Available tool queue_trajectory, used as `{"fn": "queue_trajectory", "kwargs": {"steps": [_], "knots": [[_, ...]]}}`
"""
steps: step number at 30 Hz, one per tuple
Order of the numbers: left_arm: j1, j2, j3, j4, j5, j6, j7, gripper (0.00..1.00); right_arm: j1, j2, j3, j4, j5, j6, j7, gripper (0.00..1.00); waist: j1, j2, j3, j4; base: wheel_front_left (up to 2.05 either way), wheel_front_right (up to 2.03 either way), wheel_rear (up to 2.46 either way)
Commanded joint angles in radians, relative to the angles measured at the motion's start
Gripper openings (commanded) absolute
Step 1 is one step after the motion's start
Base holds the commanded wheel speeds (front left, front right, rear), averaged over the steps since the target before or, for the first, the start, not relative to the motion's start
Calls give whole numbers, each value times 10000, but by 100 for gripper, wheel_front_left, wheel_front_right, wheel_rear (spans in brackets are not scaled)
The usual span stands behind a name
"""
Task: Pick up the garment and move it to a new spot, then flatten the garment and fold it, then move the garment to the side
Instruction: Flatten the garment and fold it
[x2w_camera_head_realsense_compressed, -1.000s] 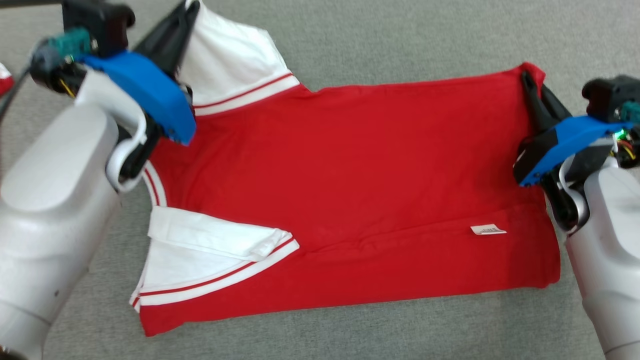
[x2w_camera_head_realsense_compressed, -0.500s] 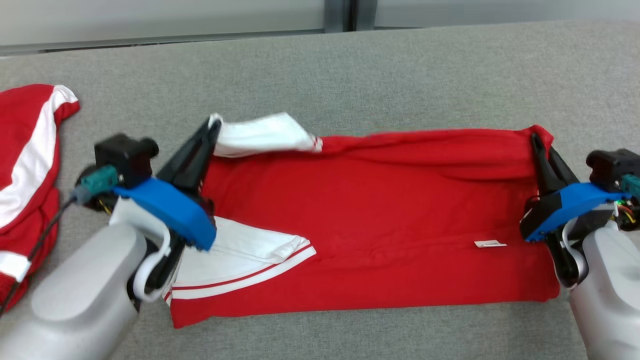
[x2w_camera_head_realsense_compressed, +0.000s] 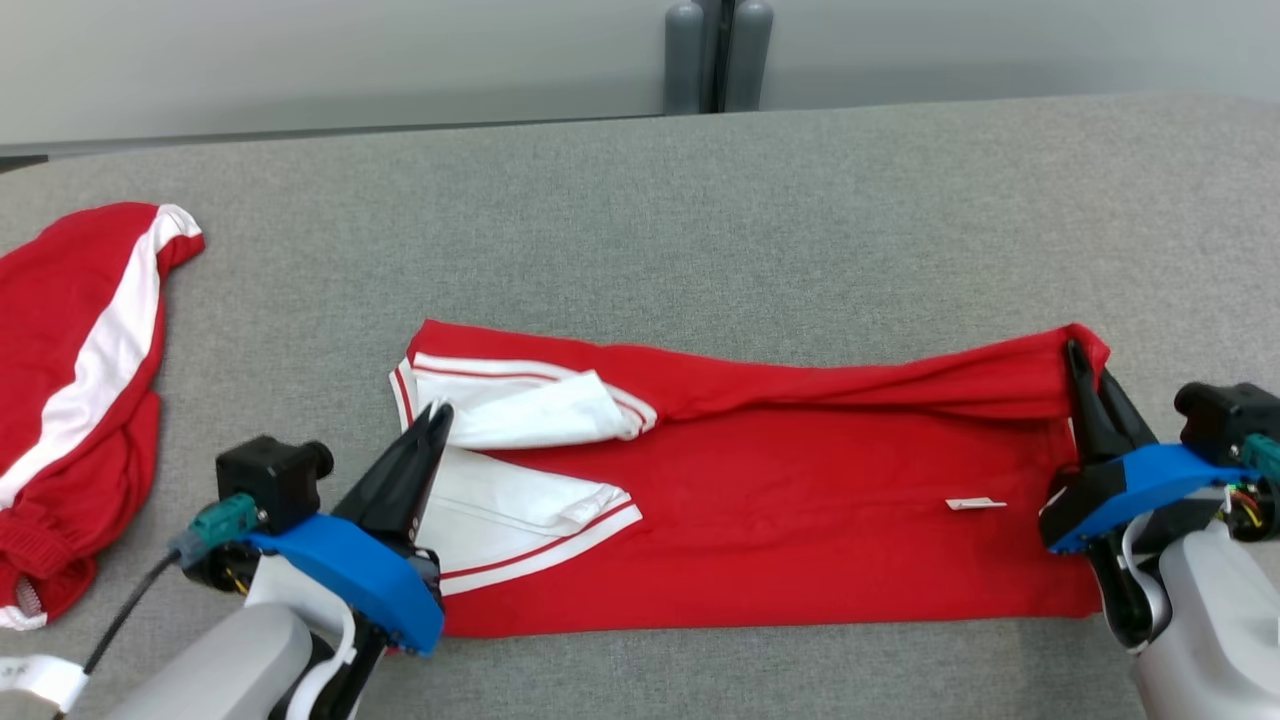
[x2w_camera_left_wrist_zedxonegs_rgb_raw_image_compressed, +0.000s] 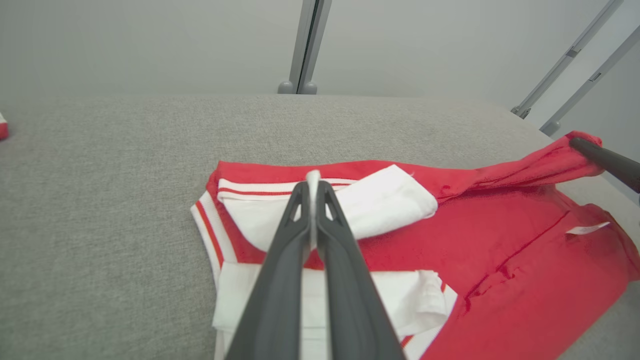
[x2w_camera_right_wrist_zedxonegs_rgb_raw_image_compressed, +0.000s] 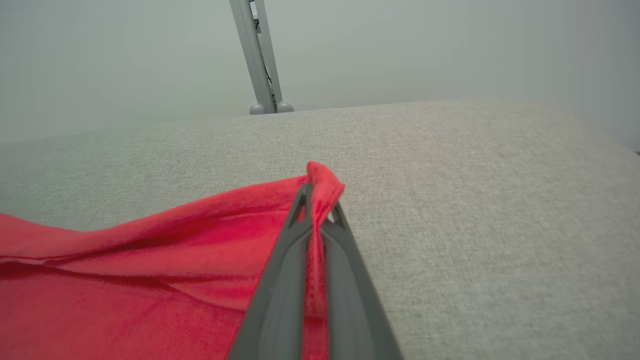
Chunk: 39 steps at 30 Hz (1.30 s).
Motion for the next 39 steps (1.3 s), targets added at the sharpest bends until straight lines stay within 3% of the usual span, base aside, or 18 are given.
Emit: {"fn": "queue_trajectory", "kwargs": {"steps": [1, 4, 5, 6, 7, 14, 21, 25, 31, 39], "knots": [[197, -32, -18, -30, -43, 84, -75, 0, 291, 32, -72, -143, 45, 2, -69, 0, 1, 0, -92, -19, 0, 0, 0], [505, -118, -34, -29, -171, 196, -113, 0, 644, 101, -191, -378, 114, 2, -73, 0, 1, 0, -244, -30, 0, 0, 0], [548, -147, 15, -20, -185, 249, -155, 0, 751, 123, -276, -510, 140, 2, -72, 44, 1, 0, -273, -23, 0, 0, 0], [577, -181, 76, -15, -177, 298, -213, 78, 864, 162, -319, -638, 157, 2, -69, 100, 1, 0, -298, -19, 0, 0, 0], [646, -211, 125, 26, -149, 353, -277, 100, 988, 186, -369, -825, 165, 2, -70, 100, 1, 0, -336, -24, 0, 0, 0], [1057, -605, 1005, 33, 224, 642, -599, 100, 1787, 200, -804, -2603, 273, 2, -68, 100, 1, 0, -441, -64, 0, 0, 0], [2047, -1881, 4070, -764, 2325, 607, -612, 100, 1947, 345, -1180, -2585, 129, 3, 314, 100, 1, 0, -397, 1, 0, 0, 0], [2601, -2799, 5578, -1099, 3664, 261, -613, 100, 1945, 494, -1351, -1908, 30, 3, 590, 100, 1, 0, -347, 124, 0, 0, 0], [3082, -3917, 7096, -1130, 5257, -494, -614, 100, 1723, 680, -1489, -699, 101, 3, 554, 100, 1, 0, -213, 205, 0, 0, 0], [3216, -4870, 8590, -917, 6588, -1365, -614, 100, 1298, 1099, -1078, 673, 704, 3, 433, 99, 1, 0, -70, 194, 0, 0, 0]]}}
